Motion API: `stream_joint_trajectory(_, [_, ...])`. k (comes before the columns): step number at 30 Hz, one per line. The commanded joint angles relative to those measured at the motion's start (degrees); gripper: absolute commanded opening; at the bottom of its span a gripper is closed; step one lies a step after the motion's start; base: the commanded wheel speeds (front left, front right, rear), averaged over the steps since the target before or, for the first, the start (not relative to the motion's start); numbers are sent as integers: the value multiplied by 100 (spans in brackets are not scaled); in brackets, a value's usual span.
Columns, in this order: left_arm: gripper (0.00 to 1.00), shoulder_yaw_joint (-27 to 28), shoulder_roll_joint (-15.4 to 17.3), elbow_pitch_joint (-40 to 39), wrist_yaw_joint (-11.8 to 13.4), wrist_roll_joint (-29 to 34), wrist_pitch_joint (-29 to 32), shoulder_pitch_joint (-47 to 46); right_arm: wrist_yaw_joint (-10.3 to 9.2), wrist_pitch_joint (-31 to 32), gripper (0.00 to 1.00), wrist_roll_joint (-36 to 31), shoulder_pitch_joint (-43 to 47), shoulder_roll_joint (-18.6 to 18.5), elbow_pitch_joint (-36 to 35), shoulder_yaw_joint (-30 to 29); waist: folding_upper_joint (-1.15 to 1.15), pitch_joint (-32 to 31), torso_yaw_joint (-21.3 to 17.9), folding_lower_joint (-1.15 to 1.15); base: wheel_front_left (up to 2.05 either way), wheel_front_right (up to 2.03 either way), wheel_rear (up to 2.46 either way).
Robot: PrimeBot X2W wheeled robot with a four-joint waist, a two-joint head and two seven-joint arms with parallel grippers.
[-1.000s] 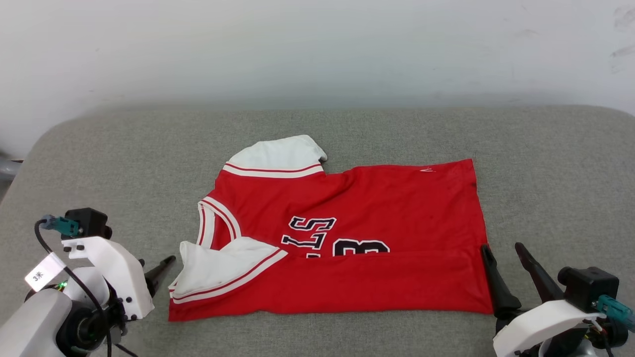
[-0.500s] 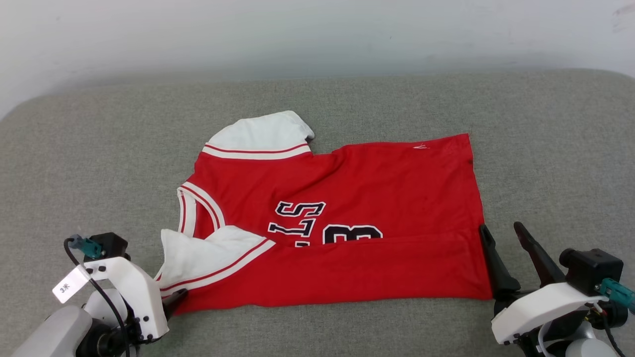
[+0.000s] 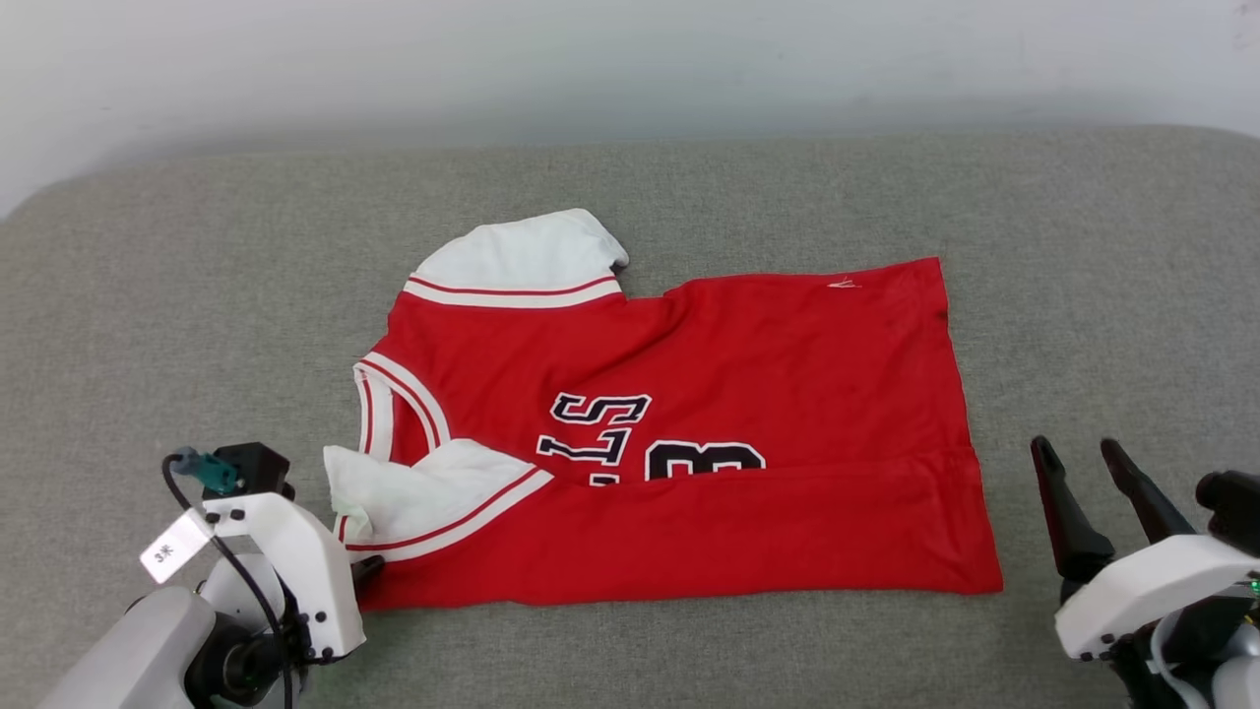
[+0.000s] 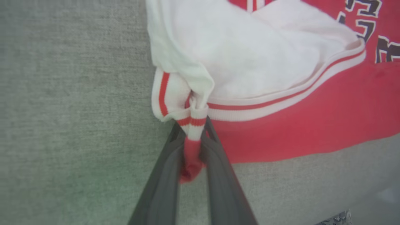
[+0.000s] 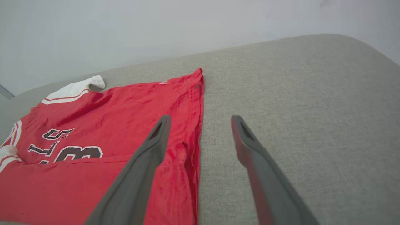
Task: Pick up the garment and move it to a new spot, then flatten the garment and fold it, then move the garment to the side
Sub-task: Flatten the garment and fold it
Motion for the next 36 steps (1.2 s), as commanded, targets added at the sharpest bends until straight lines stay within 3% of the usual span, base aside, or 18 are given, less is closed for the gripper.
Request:
stream_joint_trajectory(1, [0,-55,-40,-50,-18,74,-89,-61,-5,283,100,146,-54,-123,121,-60,0,-44,41,0,0,0,0])
stream_joint_trajectory(8, [0,32,175,-640,140,290,-317,-114,-5,2335,100,669,-270,-726,525,1,0,-78,175,0,0,0,0])
stream_joint_trajectory(12, [0,77,275,-997,257,381,-374,-135,-5,3228,100,864,-436,-848,469,168,0,44,270,0,0,0,0])
stream_joint_trajectory(17, [0,76,286,-1259,322,447,-397,-191,-5,3892,100,1008,-613,-837,358,499,0,226,382,0,0,0,0])
stream_joint_trajectory(23, [0,63,240,-1343,324,486,-484,-139,-5,4282,100,913,-504,-642,711,663,0,331,448,0,0,0,0])
stream_joint_trajectory(24, [0,59,235,-1343,317,488,-491,-125,-5,4347,76,871,-471,-600,797,692,0,337,455,0,0,0,0])
stream_joint_trajectory(25, [0,57,233,-1342,308,488,-502,-113,-4,4390,33,871,-447,-551,860,735,0,344,459,0,0,0,0])
stream_joint_trajectory(26, [0,57,230,-1345,294,488,-531,-102,-4,4380,0,880,-444,-497,888,757,0,343,461,0,0,0,0])
stream_joint_trajectory(36, [0,68,328,-1492,388,634,-795,96,-5,4123,0,744,-594,-704,730,723,0,-70,418,0,0,0,0])
